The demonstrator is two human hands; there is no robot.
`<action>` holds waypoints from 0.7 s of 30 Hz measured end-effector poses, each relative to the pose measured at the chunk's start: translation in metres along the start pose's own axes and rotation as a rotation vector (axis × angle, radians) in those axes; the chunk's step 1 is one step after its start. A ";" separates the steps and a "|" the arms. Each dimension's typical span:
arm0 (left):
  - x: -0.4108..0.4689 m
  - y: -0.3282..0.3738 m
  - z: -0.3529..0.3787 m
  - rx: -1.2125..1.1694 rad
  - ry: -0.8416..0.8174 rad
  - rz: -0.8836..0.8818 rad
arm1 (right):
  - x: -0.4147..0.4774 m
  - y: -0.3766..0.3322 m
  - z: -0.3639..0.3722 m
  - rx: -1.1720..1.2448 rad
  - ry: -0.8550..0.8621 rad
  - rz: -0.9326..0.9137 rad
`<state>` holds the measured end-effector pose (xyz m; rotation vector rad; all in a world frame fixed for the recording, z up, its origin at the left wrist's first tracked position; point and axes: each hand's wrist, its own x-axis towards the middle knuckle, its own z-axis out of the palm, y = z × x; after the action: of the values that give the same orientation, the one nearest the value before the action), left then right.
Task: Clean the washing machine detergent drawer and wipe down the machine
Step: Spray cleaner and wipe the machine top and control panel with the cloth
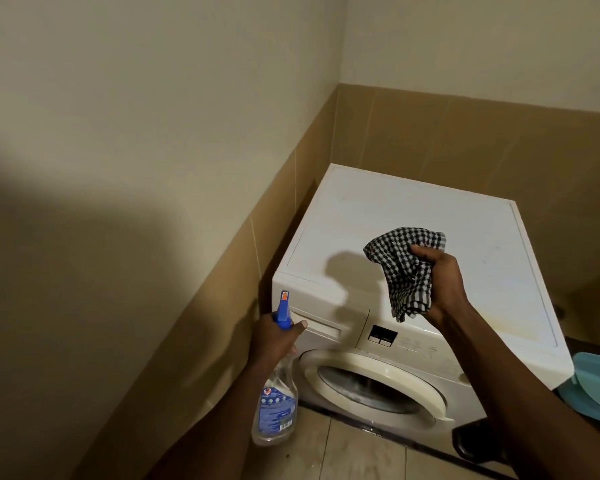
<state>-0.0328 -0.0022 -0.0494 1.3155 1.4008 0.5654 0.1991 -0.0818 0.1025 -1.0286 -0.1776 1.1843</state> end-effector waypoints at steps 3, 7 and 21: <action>0.003 -0.001 0.003 -0.035 -0.023 0.012 | 0.008 0.000 -0.004 0.005 0.014 0.013; 0.008 -0.001 0.010 -0.008 -0.027 0.017 | 0.025 0.001 -0.005 0.002 0.038 0.033; -0.007 0.005 0.062 0.150 -0.298 0.103 | 0.065 -0.033 0.001 -0.036 0.018 0.021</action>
<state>0.0230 -0.0270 -0.0613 1.5300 1.1509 0.3197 0.2485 -0.0281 0.1028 -1.0746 -0.1754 1.1941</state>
